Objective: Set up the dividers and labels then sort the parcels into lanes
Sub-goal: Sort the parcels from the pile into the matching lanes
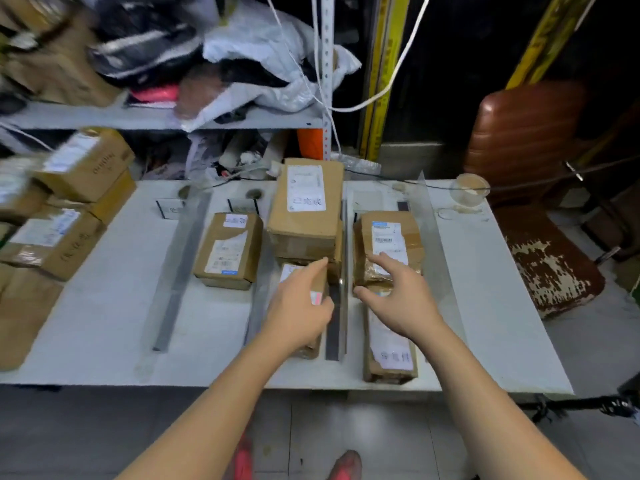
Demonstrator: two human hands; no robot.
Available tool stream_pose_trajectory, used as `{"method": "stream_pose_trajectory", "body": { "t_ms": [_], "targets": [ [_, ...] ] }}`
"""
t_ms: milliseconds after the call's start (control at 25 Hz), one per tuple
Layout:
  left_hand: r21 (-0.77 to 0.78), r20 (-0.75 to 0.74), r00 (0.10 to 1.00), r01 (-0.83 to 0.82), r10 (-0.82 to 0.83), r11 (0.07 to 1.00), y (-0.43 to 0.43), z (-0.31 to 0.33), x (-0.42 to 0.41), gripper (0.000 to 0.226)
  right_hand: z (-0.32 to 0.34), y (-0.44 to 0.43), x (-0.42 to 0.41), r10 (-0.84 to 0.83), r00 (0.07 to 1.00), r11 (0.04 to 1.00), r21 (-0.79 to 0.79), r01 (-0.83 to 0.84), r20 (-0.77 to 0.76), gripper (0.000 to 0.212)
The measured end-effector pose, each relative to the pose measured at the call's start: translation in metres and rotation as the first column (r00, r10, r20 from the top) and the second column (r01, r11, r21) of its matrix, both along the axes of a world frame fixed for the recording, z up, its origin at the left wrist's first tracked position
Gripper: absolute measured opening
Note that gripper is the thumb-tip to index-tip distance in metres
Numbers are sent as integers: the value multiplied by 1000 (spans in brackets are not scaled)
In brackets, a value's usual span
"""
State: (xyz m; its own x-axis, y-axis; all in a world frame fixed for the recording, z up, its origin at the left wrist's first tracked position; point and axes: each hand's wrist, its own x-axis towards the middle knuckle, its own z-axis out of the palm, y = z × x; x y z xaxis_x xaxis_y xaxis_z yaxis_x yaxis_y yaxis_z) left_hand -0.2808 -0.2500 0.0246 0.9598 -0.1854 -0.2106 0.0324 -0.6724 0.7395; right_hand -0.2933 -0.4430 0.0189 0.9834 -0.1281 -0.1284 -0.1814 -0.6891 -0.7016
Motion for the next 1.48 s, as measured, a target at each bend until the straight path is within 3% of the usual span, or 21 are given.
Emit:
{"method": "stream_pose_trajectory", "body": {
  "t_ms": [280, 440, 640, 1000, 1360, 1480],
  "targets": [
    [265, 302, 950, -163, 79, 950, 158, 46, 37, 71, 60, 150, 54, 260, 963, 942, -241, -235, 78, 75],
    [344, 308, 930, -305, 200, 888, 284, 60, 42, 76, 74, 263, 75, 347, 931, 911, -274, -308, 109, 72],
    [512, 436, 892, -355, 119, 783, 453, 67, 49, 75, 80, 410, 109, 425, 901, 853, -370, -368, 82, 73],
    [495, 338, 890, -445, 307, 746, 652, 55, 59, 72, 90, 605, 147, 578, 810, 795, -291, -532, 98, 66],
    [568, 200, 852, -503, 483, 652, 775, 11, 54, 71, 33, 775, 192, 740, 669, 671, 1, -742, 62, 63],
    [547, 102, 853, -478, 512, 687, 810, -3, 55, 75, 17, 812, 196, 757, 653, 653, 31, -757, 0, 65]
  ]
}}
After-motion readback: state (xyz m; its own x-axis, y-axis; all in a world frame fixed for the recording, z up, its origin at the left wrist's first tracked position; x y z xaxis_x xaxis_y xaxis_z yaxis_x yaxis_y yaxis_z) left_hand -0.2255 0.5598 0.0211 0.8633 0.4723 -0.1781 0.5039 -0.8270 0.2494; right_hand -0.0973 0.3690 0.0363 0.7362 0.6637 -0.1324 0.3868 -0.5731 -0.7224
